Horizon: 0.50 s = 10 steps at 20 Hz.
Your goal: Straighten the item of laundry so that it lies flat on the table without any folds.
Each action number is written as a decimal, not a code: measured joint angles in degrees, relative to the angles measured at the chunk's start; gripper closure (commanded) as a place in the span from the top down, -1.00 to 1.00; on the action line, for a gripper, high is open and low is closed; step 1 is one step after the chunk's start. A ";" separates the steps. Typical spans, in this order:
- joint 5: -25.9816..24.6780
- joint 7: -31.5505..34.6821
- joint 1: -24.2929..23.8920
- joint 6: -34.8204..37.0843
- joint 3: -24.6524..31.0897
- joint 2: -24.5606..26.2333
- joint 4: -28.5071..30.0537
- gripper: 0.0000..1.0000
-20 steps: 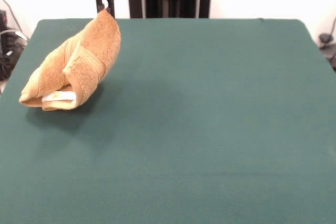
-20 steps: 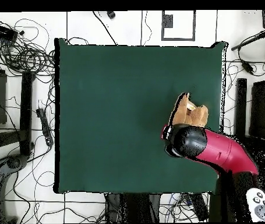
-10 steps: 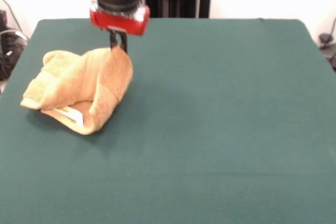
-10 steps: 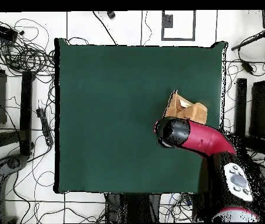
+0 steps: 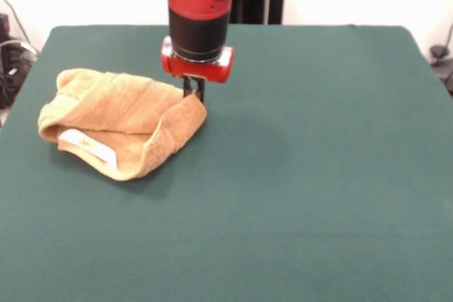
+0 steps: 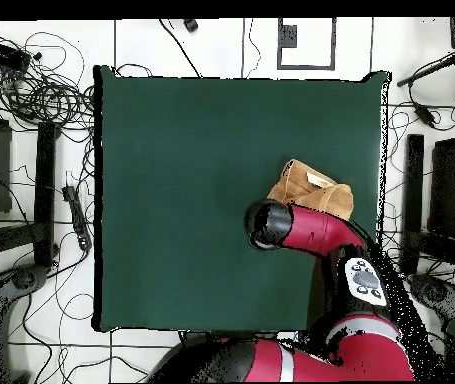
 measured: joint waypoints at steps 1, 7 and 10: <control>0.12 0.00 0.01 -0.18 -0.06 0.18 0.00 -1.00; 0.18 0.00 -0.51 -0.19 -0.51 -0.46 0.03 -1.00; 0.17 0.00 -1.16 -0.18 -0.58 -1.19 0.12 -1.00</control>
